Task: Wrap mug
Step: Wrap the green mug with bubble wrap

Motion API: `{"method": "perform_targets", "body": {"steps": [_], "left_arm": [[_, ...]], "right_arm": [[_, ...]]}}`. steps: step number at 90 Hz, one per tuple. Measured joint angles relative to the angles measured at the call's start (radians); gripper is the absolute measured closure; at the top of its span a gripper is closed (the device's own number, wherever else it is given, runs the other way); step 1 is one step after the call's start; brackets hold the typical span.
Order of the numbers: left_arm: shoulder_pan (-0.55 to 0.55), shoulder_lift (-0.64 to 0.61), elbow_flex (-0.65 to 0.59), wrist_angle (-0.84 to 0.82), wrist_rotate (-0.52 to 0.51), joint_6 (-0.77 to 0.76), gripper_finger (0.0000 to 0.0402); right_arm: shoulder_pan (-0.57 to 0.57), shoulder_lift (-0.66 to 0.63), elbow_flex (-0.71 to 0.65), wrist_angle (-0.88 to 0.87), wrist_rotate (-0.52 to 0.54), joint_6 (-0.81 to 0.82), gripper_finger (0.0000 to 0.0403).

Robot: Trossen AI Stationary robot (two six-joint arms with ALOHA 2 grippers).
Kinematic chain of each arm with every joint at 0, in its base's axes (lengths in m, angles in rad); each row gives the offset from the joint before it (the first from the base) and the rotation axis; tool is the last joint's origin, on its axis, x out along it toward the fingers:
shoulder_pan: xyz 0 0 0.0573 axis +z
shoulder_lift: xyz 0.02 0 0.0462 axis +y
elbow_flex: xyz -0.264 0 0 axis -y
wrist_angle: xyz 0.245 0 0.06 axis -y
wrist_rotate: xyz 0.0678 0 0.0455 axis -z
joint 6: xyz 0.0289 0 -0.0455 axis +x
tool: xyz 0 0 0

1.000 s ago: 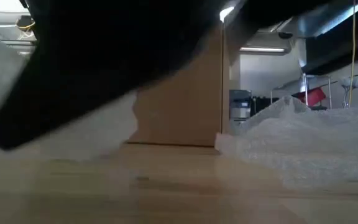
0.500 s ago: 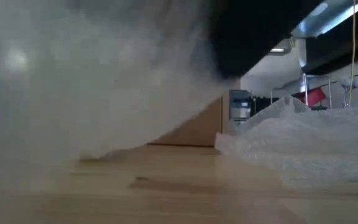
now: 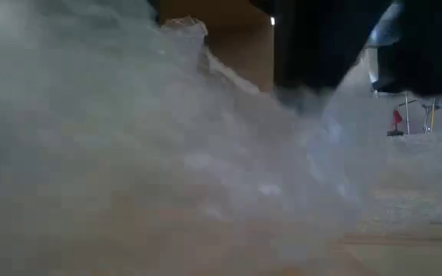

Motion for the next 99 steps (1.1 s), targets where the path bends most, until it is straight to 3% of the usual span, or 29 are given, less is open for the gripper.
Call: {"method": "perform_targets", "body": {"steps": [10, 21, 32, 45, 58, 75, 88, 99], "left_arm": [[0.000, 0.000, 0.000, 0.000, 0.014, -0.002, 0.0231], [0.000, 0.000, 0.000, 0.000, 0.018, -0.004, 0.0231], [0.000, 0.000, 0.000, 0.002, 0.020, -0.005, 0.0231], [0.002, 0.000, 0.000, 0.004, 0.020, -0.005, 0.0231], [0.003, 0.000, 0.000, 0.004, 0.023, -0.005, 0.0231], [0.003, 0.000, 0.000, 0.004, 0.023, -0.006, 0.0231], [0.003, 0.000, 0.000, 0.004, 0.023, -0.006, 0.0231], [0.003, 0.000, 0.000, 0.004, 0.023, -0.006, 0.0231]], "right_arm": [[-0.001, -0.047, -0.001, -0.008, -0.087, -0.002, 0.0229], [0.011, -0.090, 0.004, -0.081, -0.085, -0.003, 0.0201], [0.039, -0.081, -0.011, -0.126, -0.019, -0.015, 0.0194], [0.070, -0.081, -0.096, 0.054, 0.151, -0.081, 0.0200], [0.070, -0.078, -0.218, 0.261, 0.200, -0.102, 0.0213], [0.030, -0.077, -0.337, 0.372, 0.289, -0.090, 0.0238], [0.001, -0.077, -0.379, 0.445, 0.162, -0.072, 0.0274], [0.007, -0.077, -0.382, 0.454, 0.116, -0.071, 0.0354]]}}
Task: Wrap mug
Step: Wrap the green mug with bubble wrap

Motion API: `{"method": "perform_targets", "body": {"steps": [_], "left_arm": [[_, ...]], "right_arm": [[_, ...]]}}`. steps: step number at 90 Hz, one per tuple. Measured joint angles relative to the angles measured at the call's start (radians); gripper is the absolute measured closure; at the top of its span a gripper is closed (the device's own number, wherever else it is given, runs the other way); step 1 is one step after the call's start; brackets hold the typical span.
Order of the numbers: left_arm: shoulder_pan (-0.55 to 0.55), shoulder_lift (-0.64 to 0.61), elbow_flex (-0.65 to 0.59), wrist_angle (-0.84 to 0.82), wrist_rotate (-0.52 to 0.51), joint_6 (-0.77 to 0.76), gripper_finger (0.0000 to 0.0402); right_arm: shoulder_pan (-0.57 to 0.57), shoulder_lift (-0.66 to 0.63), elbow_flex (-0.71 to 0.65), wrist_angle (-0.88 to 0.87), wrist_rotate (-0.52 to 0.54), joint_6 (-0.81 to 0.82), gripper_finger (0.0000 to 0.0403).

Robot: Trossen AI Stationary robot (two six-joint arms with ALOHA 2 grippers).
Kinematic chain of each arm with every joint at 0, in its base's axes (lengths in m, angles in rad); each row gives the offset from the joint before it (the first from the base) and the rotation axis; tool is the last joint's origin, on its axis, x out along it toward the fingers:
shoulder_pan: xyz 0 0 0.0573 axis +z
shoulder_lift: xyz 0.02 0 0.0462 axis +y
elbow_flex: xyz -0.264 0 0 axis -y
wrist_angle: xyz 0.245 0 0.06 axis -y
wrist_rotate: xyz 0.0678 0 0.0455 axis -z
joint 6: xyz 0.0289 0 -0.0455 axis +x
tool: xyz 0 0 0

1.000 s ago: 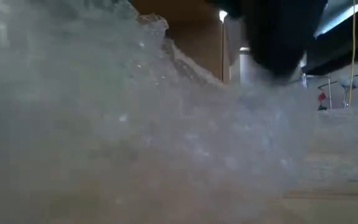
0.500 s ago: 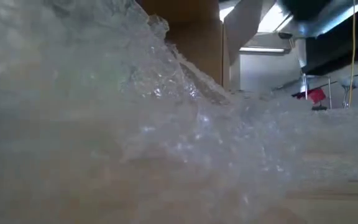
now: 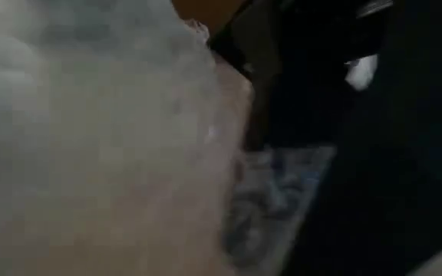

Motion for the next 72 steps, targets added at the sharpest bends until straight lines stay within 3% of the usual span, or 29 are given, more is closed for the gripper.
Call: {"method": "perform_targets", "body": {"steps": [7, 43, 72], "left_arm": [[0.000, 0.000, 0.000, 0.000, 0.000, 0.000, 0.0231], [0.000, 0.000, 0.001, 0.000, 0.001, -0.006, 0.0231], [0.000, -0.001, 0.001, 0.000, 0.003, -0.003, 0.0231]], "right_arm": [[0.006, -0.014, 0.005, -0.027, -0.024, -0.004, 0.0391], [0.017, -0.189, 0.011, -0.057, -0.056, 0.043, 0.0399], [0.067, -0.250, 0.012, -0.052, -0.097, 0.106, 0.0401]]}}
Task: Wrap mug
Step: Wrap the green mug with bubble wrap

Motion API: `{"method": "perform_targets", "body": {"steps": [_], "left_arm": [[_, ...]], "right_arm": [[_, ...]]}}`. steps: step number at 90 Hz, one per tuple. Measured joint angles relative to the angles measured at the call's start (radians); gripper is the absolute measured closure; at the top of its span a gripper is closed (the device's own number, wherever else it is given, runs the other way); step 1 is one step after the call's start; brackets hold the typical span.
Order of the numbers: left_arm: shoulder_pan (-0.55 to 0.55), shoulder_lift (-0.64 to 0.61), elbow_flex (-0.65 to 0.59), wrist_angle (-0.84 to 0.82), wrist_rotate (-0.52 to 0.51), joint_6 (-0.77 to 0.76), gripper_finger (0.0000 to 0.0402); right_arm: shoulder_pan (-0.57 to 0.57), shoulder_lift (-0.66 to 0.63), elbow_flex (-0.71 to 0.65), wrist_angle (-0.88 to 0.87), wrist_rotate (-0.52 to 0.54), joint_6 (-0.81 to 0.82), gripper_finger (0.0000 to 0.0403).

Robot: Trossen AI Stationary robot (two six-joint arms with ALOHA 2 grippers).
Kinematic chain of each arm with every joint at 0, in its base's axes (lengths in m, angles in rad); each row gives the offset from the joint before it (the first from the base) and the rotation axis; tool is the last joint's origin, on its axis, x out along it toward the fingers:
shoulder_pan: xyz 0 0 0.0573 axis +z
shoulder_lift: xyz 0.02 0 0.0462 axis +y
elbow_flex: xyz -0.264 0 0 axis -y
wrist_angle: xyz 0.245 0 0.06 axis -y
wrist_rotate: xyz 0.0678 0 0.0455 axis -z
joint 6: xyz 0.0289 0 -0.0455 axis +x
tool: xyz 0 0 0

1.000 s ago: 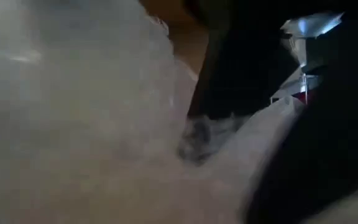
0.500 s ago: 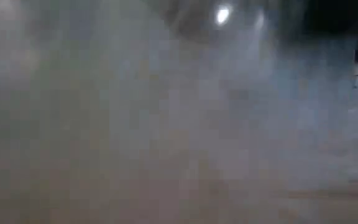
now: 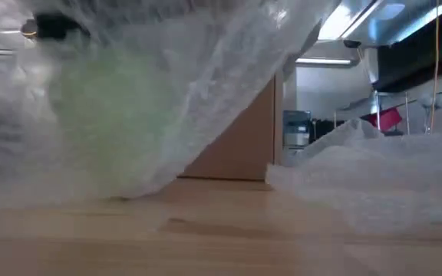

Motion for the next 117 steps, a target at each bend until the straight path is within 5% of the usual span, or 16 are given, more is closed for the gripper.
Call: {"method": "perform_targets", "body": {"steps": [18, 32, 55, 63, 82, 94, 117], "left_arm": [[0.001, 0.000, 0.000, -0.001, 0.016, 0.000, 0.0231], [0.002, 0.000, 0.000, -0.001, 0.016, 0.000, 0.0231], [0.002, 0.000, 0.000, -0.001, 0.021, -0.009, 0.0231], [0.002, 0.000, 0.000, 0.000, 0.021, -0.012, 0.0231], [0.002, 0.000, 0.000, 0.000, 0.027, -0.041, 0.0231], [0.000, 0.000, 0.000, -0.001, 0.038, -0.049, 0.0231], [0.001, 0.000, 0.000, -0.001, 0.039, -0.049, 0.0231]], "right_arm": [[0.062, 0.029, -0.043, -0.016, -0.005, 0.161, 0.0382], [0.094, 0.031, -0.083, -0.017, 0.076, 0.285, 0.0325], [0.096, -0.041, -0.059, -0.112, 0.018, 0.387, 0.0240], [0.107, -0.053, -0.059, -0.115, 0.106, 0.361, 0.0231], [0.075, -0.055, -0.146, -0.077, 0.524, 0.251, 0.0228], [-0.028, -0.052, -0.251, 0.116, 0.588, 0.219, 0.0228], [-0.219, -0.053, -0.443, 0.605, 0.394, 0.144, 0.0228]]}}
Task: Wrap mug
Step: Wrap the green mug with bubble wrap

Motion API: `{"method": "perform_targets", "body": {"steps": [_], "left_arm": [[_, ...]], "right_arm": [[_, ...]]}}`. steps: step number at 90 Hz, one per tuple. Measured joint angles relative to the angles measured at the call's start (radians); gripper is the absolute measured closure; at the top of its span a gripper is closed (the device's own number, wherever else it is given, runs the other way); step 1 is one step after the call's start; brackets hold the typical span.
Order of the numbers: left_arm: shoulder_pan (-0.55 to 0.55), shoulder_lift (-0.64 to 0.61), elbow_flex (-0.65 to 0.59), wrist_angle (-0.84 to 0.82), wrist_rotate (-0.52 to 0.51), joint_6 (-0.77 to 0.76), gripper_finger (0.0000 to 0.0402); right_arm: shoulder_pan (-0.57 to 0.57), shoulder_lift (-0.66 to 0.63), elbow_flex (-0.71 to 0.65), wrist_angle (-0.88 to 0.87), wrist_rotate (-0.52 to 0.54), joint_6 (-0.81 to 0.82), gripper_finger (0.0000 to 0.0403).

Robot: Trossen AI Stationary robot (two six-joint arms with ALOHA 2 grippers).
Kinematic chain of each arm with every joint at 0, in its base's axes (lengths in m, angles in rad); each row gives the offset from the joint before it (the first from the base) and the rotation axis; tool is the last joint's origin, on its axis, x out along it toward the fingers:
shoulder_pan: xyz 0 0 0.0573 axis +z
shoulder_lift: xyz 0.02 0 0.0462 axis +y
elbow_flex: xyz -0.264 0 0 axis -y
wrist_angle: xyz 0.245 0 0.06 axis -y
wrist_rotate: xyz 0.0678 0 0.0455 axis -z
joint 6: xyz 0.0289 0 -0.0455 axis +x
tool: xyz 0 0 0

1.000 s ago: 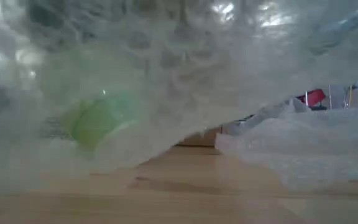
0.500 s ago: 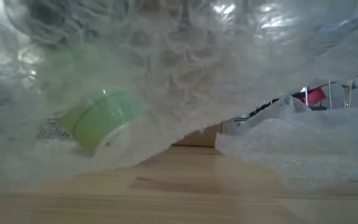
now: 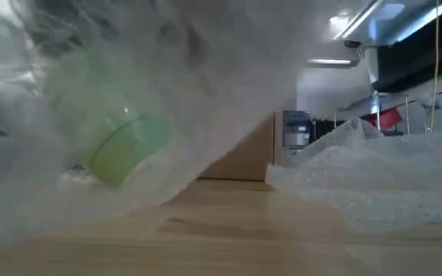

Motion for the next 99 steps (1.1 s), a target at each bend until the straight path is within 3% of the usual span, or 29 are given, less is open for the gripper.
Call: {"method": "perform_targets", "body": {"steps": [8, 46, 75, 99], "left_arm": [[0.000, 0.000, 0.000, 0.001, 0.001, -0.001, 0.0231], [-0.029, -0.002, 0.039, 0.037, 0.079, -0.062, 0.0231], [-0.030, -0.002, 0.045, -0.110, 0.023, -0.151, 0.0232], [-0.052, -0.005, 0.197, -0.326, -0.028, -0.165, 0.0232]], "right_arm": [[-0.023, 0.022, -0.029, 0.058, -0.046, 0.005, 0.0228], [-0.084, 0.195, -0.017, 0.310, -0.019, -0.124, 0.0228], [-0.164, 0.282, 0.041, 0.399, -0.123, -0.152, 0.0228], [-0.164, 0.283, 0.044, 0.401, -0.147, -0.157, 0.0228]]}}
